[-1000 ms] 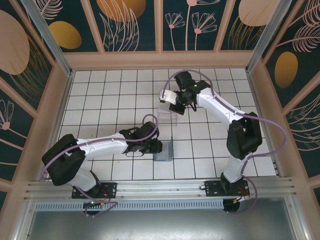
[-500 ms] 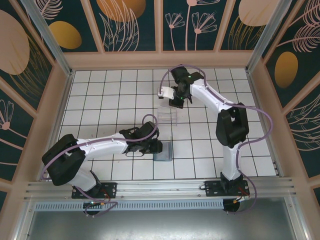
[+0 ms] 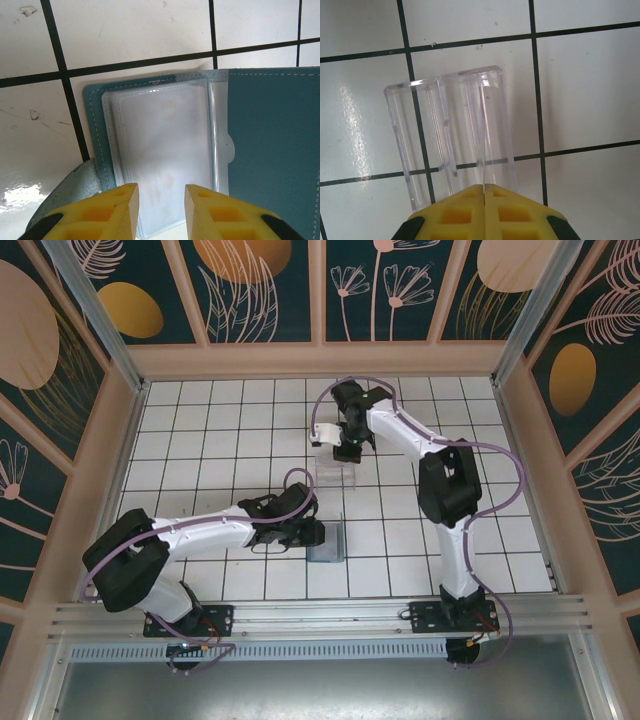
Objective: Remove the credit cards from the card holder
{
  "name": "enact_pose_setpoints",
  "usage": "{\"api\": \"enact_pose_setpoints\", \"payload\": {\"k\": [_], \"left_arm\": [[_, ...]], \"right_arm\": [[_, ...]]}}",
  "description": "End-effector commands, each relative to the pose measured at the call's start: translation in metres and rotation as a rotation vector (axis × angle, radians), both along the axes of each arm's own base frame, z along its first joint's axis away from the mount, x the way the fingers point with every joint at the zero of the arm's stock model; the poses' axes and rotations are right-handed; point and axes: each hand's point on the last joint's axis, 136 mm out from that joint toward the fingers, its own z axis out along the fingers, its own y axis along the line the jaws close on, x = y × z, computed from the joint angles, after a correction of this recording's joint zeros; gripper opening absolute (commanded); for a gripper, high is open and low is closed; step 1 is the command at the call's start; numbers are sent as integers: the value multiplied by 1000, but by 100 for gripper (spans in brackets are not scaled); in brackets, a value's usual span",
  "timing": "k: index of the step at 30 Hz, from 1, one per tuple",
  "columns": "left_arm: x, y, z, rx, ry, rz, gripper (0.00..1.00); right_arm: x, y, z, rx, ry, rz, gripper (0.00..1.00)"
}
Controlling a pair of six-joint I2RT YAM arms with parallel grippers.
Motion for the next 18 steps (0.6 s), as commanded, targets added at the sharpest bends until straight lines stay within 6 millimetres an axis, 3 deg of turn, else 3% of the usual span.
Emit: {"api": "enact_pose_setpoints", "payload": {"k": [1,5,13,18], "left_arm": [[0,1,7,-13,-9,11,32],[-1,2,8,-14,-12,13,31],[0,4,11,-12,-21,21,31],[0,4,12,-13,-24,20,31]], "right_arm": [[-9,8,1,-22,9,29,10],[-8,12,4,-21,-11,32,25],[12,15,20,-1,-131,-3,28],[22,22,48,73,-218,-32,32]]}}
